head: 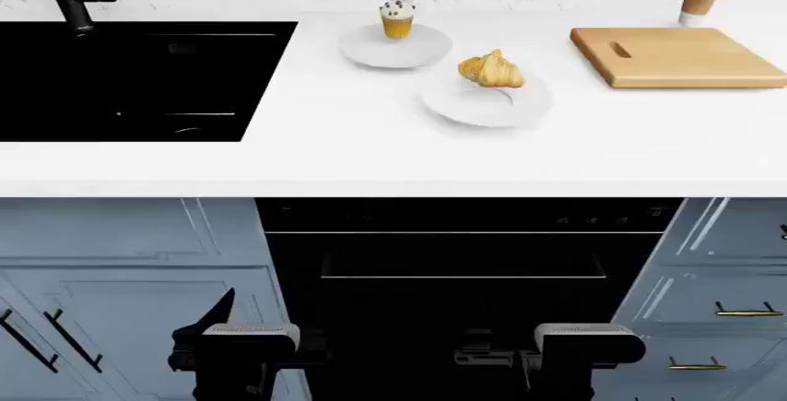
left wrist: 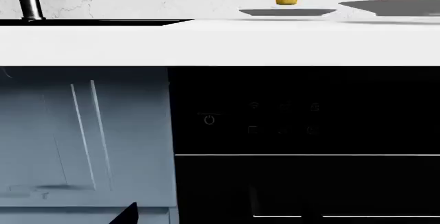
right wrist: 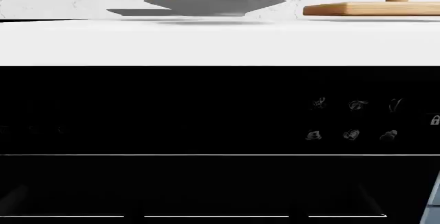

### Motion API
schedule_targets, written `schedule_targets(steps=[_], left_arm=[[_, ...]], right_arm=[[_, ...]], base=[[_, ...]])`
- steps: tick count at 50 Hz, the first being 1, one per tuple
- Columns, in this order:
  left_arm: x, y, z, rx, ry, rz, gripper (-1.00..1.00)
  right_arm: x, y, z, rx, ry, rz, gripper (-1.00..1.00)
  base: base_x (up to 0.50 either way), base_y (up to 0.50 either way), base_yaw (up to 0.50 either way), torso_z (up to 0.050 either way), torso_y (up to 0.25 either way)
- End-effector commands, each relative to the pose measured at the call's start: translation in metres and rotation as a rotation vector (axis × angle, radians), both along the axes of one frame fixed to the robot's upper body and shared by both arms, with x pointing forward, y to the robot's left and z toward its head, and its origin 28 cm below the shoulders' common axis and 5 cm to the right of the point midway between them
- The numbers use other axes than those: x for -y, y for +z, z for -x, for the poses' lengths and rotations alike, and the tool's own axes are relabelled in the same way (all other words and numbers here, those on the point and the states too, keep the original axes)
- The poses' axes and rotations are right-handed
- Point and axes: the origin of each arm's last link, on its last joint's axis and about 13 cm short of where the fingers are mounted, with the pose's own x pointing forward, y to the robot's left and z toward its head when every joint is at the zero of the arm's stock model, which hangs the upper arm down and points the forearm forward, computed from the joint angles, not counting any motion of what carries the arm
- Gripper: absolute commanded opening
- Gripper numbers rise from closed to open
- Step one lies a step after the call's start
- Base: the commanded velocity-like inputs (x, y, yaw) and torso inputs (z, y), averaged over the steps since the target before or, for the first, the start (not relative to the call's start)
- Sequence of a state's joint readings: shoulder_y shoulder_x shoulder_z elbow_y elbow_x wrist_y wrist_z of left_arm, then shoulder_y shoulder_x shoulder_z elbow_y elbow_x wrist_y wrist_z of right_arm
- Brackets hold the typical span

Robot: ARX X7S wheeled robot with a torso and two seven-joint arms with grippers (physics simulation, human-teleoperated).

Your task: From the different types of pastries on the counter, select a croissant and place it on the cutting board. Then retrieve a jar of jam from the cabinet and place it alongside the croissant on the cutting board.

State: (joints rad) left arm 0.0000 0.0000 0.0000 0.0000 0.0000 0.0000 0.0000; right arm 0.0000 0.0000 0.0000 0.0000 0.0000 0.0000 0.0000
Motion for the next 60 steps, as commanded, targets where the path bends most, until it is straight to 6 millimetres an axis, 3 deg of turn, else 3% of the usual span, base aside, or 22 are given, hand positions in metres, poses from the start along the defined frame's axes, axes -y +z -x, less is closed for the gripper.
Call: schedule_targets(steps=[1, 14, 35, 40, 48, 53, 60], left_arm=[[-0.001, 0.001, 0.000, 0.000, 0.000, -0.001, 1.00], [-0.005, 0.001, 0.000, 0.005, 0.005, -0.022, 1.00], [-0.006, 0.000, 0.000, 0.006, 0.009, -0.032, 1.00], [-0.006, 0.006, -0.006, 0.034, -0.035, -0.086, 1.00], [-0.009, 0.039, -0.033, 0.015, -0.168, -0.139, 1.00], [-0.011, 0.066, -0.038, -0.011, -0.311, -0.178, 1.00], [-0.019, 0.117, -0.051, -0.031, -0.375, -0.222, 1.00]], right_arm=[[0.000, 0.001, 0.000, 0.001, -0.003, 0.004, 1.00], [-0.002, 0.007, 0.000, -0.028, -0.027, 0.019, 1.00], [-0.002, 0.008, -0.001, -0.029, -0.024, -0.027, 1.00], [0.000, 0.013, -0.005, -0.037, -0.046, 0.016, 1.00], [0.016, 0.060, -0.013, -0.022, -0.001, 0.087, 1.00], [0.025, 0.102, -0.011, -0.072, 0.108, 0.080, 1.00], [0.036, 0.172, -0.007, -0.070, 0.153, 0.126, 1.00]], base=[[0.00, 0.00, 0.00, 0.000, 0.000], [0.00, 0.00, 0.00, 0.000, 0.000], [-0.08, -0.50, 0.00, 0.000, 0.000], [0.00, 0.00, 0.00, 0.000, 0.000], [0.00, 0.00, 0.00, 0.000, 0.000], [0.00, 0.00, 0.00, 0.000, 0.000], [0.00, 0.00, 0.00, 0.000, 0.000]])
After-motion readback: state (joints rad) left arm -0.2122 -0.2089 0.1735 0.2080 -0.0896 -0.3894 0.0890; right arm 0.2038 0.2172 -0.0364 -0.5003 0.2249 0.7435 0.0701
